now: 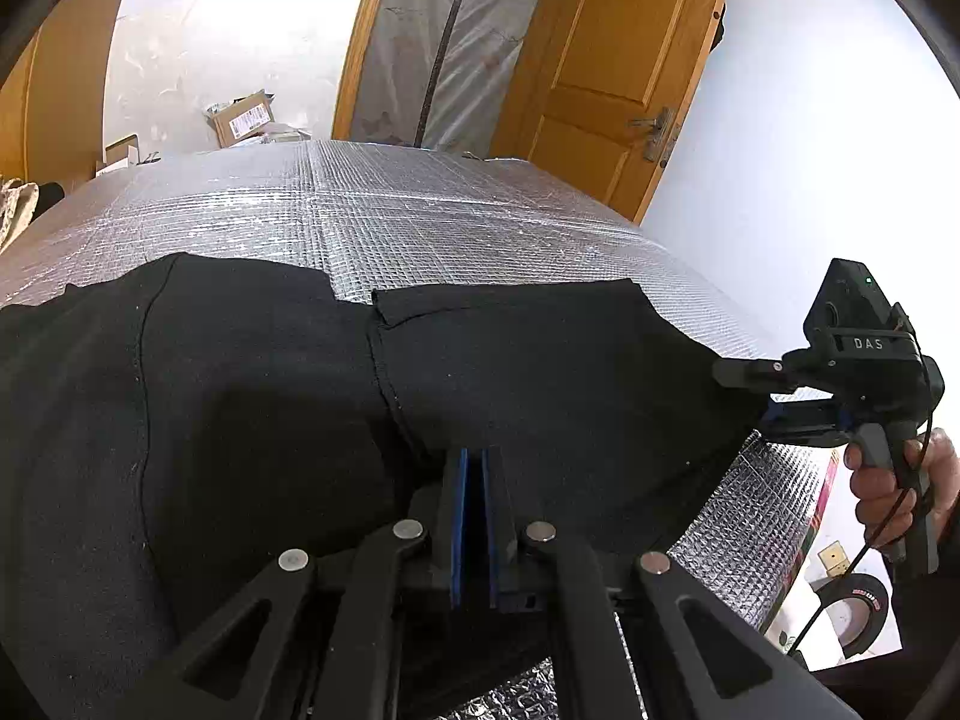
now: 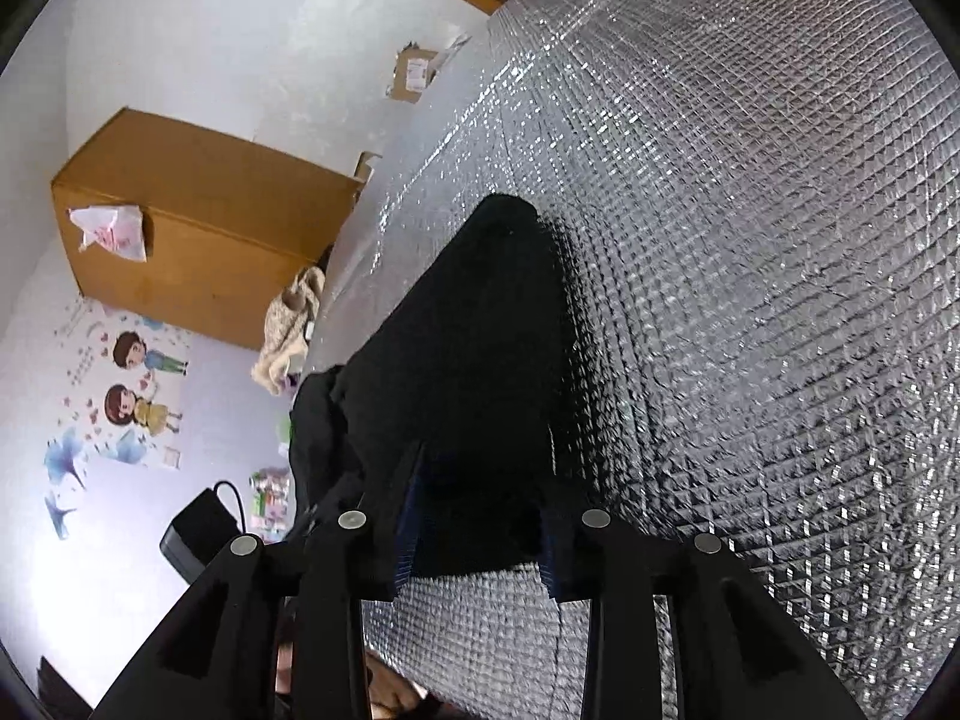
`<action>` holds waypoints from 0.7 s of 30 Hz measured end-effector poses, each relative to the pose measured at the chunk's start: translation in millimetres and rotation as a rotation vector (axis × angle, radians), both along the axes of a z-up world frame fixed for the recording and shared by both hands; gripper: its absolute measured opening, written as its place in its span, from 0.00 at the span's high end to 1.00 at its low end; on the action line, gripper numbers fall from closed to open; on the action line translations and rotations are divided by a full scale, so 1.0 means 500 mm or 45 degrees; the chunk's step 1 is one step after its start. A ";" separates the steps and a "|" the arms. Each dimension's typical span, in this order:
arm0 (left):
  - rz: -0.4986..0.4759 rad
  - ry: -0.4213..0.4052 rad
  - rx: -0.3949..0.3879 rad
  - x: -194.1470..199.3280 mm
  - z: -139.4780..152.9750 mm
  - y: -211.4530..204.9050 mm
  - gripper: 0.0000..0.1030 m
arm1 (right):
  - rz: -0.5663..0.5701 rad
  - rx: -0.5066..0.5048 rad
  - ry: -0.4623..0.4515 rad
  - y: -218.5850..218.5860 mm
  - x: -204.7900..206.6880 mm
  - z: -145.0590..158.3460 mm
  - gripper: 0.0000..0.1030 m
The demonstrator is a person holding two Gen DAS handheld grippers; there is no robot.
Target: Fold clothes
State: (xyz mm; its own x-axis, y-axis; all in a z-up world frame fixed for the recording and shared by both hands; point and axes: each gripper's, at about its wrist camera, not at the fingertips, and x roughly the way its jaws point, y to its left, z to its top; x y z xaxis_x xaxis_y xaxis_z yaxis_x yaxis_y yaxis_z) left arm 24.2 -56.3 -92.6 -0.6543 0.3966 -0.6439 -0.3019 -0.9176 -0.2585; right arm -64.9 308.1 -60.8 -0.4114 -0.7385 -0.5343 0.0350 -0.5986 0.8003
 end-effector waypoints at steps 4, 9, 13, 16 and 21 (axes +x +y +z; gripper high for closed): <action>0.001 0.001 -0.002 0.000 0.001 0.003 0.96 | -0.024 0.035 0.024 -0.020 -0.004 0.005 0.68; -0.002 0.001 0.006 0.004 0.011 0.002 0.96 | -0.049 0.073 0.052 -0.043 -0.013 0.007 0.84; -0.006 0.002 0.017 0.011 0.028 0.002 0.95 | -0.073 0.054 0.084 -0.031 -0.008 0.016 0.87; 0.008 0.041 0.039 0.024 0.054 -0.001 0.95 | -0.092 0.044 0.110 -0.020 -0.006 0.028 0.87; 0.068 0.079 0.048 0.033 0.080 -0.020 0.95 | -0.138 0.037 0.146 0.017 -0.006 0.044 0.87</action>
